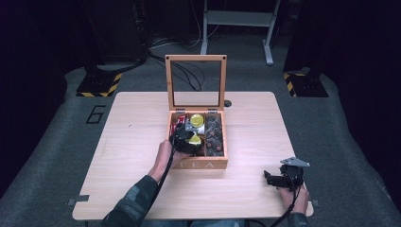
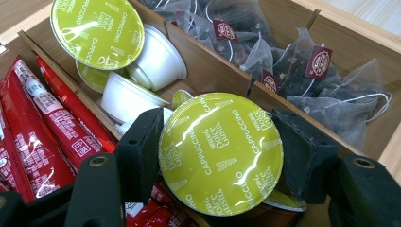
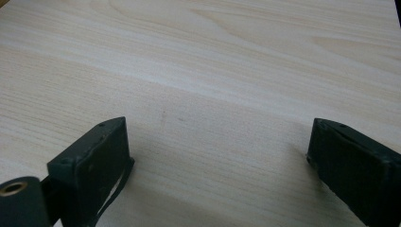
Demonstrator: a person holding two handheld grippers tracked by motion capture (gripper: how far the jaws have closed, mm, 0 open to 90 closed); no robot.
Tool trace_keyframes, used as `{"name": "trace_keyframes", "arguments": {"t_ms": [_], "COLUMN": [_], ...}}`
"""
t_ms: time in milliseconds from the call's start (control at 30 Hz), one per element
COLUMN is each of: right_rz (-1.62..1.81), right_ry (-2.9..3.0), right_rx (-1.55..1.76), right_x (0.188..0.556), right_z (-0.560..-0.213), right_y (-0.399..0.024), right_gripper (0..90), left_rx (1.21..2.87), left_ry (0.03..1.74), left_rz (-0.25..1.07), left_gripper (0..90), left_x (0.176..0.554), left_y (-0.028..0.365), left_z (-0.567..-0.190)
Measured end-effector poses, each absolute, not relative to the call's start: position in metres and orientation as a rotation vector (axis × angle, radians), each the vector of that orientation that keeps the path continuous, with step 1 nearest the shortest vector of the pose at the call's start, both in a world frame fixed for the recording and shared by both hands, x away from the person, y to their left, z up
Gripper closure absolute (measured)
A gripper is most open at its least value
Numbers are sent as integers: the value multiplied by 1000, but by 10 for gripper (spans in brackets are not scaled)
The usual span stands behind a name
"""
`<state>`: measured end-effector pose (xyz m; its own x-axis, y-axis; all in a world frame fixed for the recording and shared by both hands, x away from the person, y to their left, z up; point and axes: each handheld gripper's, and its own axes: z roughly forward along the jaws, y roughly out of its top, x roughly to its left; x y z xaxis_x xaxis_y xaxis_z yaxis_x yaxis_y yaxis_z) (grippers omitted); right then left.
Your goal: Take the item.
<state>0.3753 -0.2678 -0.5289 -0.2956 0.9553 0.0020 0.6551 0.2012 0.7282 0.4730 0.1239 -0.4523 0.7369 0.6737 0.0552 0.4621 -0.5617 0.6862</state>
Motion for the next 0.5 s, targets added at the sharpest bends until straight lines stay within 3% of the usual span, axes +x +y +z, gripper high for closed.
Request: {"name": "trace_keyframes", "arguments": {"t_ms": [500], "right_rz": [881], "right_ry": [2029], "right_rx": [1495], "right_x": [375], "right_z": [-529], "right_y": [-268], "right_gripper": [63], "left_rx": [2244], "left_ry": [841], "left_rz": [416], "left_gripper": [376], "left_x": [467], "left_y": [126], "left_z": [-447]}}
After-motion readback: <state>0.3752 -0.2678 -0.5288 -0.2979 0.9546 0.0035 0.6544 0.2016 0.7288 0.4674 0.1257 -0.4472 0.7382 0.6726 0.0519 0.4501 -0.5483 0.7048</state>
